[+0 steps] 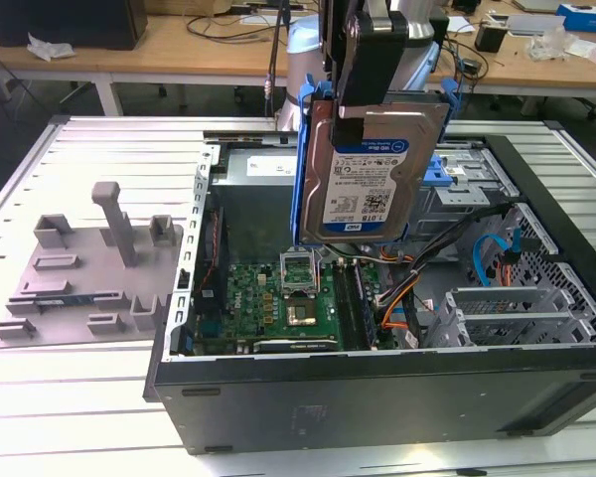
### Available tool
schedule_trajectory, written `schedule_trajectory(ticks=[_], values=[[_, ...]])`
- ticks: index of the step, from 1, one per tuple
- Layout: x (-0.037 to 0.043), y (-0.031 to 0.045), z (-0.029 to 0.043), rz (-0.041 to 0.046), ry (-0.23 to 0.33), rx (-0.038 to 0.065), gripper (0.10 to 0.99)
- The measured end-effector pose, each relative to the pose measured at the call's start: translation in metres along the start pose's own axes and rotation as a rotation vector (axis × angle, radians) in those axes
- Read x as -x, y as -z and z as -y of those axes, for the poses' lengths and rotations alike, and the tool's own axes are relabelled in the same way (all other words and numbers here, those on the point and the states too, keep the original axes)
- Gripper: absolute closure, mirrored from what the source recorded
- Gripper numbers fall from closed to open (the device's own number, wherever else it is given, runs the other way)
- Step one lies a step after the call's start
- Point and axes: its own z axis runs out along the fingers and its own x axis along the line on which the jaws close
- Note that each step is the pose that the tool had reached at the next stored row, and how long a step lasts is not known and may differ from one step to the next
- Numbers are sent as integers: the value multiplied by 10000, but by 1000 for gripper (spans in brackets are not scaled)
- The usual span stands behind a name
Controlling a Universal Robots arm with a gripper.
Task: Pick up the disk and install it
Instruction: 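Insert the disk into the insertion slot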
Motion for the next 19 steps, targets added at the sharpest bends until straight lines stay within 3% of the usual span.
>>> schedule_trajectory(ticks=[6,14,19], values=[[-32,-1,-1,220,-19,-15,714],[-168,-6,22,333,-87,-46,714],[-201,-19,73,337,-129,-47,714]])
